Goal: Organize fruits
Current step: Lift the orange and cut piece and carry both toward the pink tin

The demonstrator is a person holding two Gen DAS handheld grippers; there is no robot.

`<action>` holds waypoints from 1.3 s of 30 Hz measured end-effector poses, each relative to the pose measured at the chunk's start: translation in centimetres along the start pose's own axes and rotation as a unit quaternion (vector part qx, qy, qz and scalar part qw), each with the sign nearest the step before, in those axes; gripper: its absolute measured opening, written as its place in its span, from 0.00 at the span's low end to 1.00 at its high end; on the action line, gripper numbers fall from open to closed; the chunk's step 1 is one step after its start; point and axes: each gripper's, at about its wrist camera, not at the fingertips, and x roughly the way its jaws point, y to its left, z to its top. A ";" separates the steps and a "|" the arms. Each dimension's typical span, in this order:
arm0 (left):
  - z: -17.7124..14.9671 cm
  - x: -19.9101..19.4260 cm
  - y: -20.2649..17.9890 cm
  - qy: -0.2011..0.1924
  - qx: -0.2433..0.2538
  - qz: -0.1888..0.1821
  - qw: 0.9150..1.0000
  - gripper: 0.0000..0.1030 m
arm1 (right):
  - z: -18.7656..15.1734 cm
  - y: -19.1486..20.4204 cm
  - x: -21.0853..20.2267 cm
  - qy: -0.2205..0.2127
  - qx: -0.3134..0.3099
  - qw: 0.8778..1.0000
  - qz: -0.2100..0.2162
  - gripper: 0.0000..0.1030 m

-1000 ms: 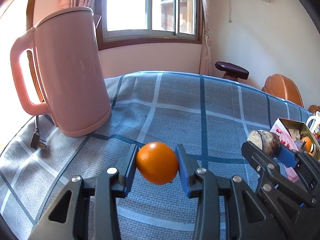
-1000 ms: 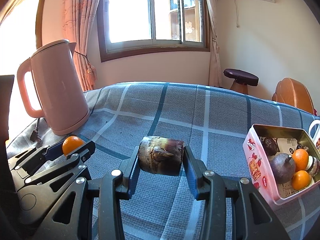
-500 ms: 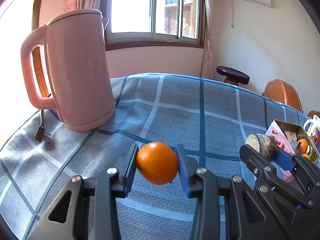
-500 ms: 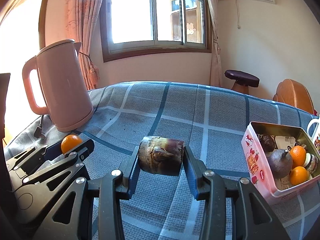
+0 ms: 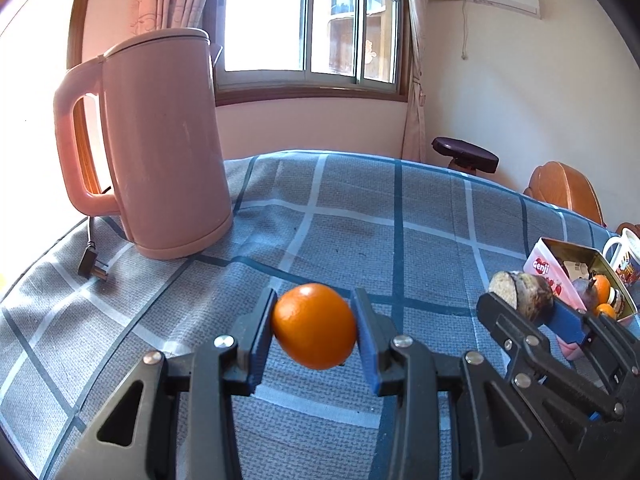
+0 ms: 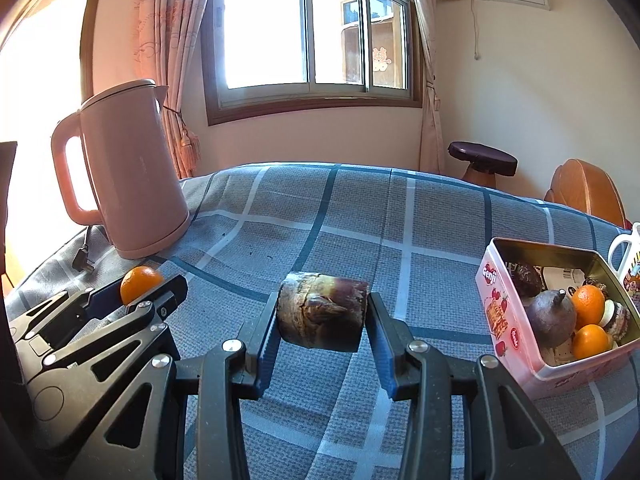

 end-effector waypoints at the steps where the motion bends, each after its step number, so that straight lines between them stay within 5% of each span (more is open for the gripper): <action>1: 0.0 -0.1 0.0 0.000 0.000 0.000 1.000 0.39 | -0.1 0.0 -0.1 0.000 0.000 1.000 0.000 0.42; 39: -1.3 -2.8 -1.3 -0.026 0.005 0.005 1.000 0.39 | -1.5 -1.5 -3.3 -0.016 -0.004 1.000 -0.014 0.42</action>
